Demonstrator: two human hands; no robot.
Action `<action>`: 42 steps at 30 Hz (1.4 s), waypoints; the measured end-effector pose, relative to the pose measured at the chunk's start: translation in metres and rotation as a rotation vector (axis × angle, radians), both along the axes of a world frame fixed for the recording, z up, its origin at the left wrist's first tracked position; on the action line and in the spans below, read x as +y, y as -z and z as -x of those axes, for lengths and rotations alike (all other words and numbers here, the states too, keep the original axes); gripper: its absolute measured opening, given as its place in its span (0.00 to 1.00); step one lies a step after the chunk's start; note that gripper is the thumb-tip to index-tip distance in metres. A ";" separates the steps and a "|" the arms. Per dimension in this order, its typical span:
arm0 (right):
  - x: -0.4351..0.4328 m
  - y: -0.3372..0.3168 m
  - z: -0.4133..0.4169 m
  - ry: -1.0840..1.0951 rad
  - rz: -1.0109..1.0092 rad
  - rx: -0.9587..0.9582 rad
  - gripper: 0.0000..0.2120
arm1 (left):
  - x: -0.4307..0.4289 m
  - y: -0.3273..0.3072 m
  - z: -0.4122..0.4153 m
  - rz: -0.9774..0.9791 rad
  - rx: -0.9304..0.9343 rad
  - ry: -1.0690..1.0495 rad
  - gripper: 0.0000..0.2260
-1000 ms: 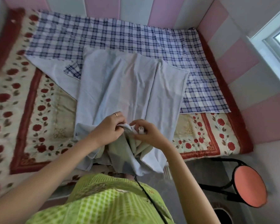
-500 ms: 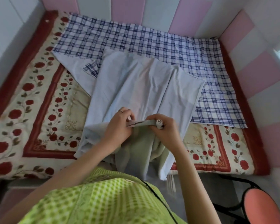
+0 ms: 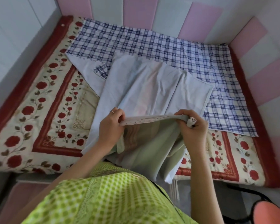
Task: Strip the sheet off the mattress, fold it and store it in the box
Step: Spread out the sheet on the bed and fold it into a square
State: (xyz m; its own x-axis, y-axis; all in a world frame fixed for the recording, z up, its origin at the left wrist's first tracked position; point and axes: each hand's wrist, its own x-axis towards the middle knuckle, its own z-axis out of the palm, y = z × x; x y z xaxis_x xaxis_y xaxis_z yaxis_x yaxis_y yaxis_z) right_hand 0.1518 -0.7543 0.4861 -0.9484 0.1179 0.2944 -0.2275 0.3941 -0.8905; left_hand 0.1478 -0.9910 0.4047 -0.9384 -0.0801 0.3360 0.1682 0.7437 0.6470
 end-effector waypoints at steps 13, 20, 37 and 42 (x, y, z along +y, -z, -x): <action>0.003 0.042 0.004 0.422 -0.129 0.006 0.12 | -0.010 -0.021 -0.003 0.148 0.179 0.224 0.10; 0.002 0.050 -0.006 0.476 -0.207 0.214 0.11 | -0.018 -0.015 -0.016 0.268 0.552 0.208 0.09; 0.026 0.063 -0.008 0.273 -0.569 0.456 0.10 | -0.024 -0.032 -0.013 0.342 0.626 0.251 0.11; 0.023 0.060 -0.009 0.276 -0.547 0.456 0.08 | -0.031 -0.029 -0.012 0.373 0.626 0.362 0.12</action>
